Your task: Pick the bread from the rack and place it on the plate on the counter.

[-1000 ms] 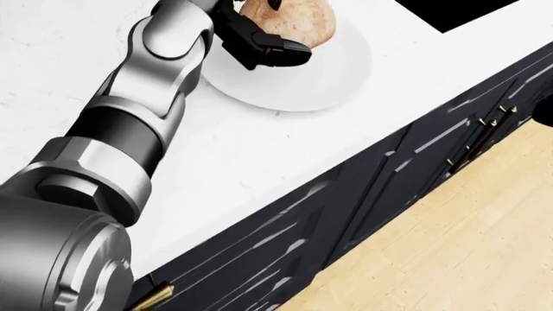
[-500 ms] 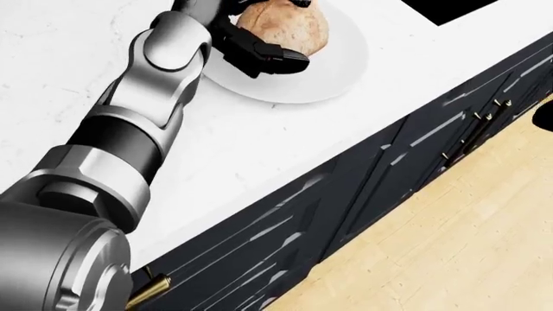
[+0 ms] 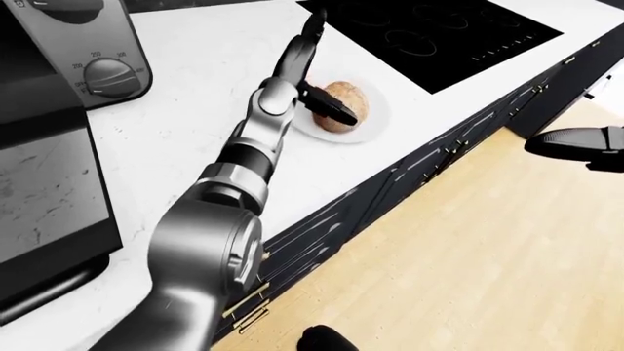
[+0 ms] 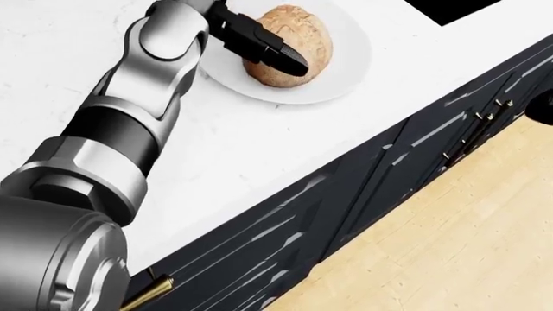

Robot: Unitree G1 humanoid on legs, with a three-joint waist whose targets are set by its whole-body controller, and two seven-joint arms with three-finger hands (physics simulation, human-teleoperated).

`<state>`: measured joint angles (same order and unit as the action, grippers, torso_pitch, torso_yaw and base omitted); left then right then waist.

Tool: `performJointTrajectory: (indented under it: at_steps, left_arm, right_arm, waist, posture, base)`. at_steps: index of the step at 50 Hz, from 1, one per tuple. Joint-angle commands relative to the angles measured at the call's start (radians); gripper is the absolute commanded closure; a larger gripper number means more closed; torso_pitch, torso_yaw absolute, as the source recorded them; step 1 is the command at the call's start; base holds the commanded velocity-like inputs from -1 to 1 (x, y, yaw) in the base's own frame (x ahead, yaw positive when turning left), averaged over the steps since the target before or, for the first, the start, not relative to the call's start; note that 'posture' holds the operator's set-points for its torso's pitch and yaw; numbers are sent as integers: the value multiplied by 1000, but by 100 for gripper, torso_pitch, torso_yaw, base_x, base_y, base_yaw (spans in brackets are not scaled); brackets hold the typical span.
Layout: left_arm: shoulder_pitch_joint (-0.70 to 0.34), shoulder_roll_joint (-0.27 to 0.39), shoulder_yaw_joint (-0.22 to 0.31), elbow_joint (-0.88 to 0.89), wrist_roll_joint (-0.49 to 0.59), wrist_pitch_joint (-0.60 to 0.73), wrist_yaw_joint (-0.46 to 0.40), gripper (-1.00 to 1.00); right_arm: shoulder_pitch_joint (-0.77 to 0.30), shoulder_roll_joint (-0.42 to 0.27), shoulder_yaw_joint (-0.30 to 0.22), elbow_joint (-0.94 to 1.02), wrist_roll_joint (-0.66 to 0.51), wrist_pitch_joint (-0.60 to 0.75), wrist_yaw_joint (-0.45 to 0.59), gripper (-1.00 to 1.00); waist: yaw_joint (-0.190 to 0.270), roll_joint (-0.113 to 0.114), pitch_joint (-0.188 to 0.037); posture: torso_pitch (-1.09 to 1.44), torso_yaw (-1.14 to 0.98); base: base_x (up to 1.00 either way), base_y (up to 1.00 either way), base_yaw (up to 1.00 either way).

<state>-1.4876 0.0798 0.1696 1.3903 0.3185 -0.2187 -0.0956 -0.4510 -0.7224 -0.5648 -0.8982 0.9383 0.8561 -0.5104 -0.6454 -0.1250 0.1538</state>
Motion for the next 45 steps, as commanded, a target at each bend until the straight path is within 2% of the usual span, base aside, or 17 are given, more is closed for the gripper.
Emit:
performJointTrajectory:
  at_steps: [1, 18, 29, 38, 45]
  left_arm:
    - [-49, 6, 1, -44, -5, -30, 9, -100]
    - [-149, 53, -34, -76, -22, -7, -16, -100]
    - [-183, 93, -58, -106, -25, 6, 15, -100]
    - [-184, 134, -70, -147, -26, 30, 53, -100]
    - [-182, 152, -84, -186, -25, 54, 56, -100]
  right_arm:
    - [-15, -15, -21, -9, -14, -25, -3, -100]
    - [-23, -8, -11, -17, -15, -17, -9, -100]
    - [-33, 2, -3, -13, -25, -15, -3, -100]
    - [-73, 15, 54, 6, -63, -17, -5, -100]
    - [-106, 26, 72, 15, -80, 0, -2, -100]
  waist:
    - [-1, 0, -35]
    - [-1, 3, -31]
    - [-2, 4, -28]
    - [-5, 7, -26]
    - [-5, 9, -23]
  posture:
    - [28, -67]
    - [28, -67]
    - [28, -67]
    - [28, -67]
    - [28, -67]
  base:
    - [0, 0, 0]
    - [0, 0, 0]
    - [0, 0, 0]
    - [0, 0, 0]
    - [0, 0, 0]
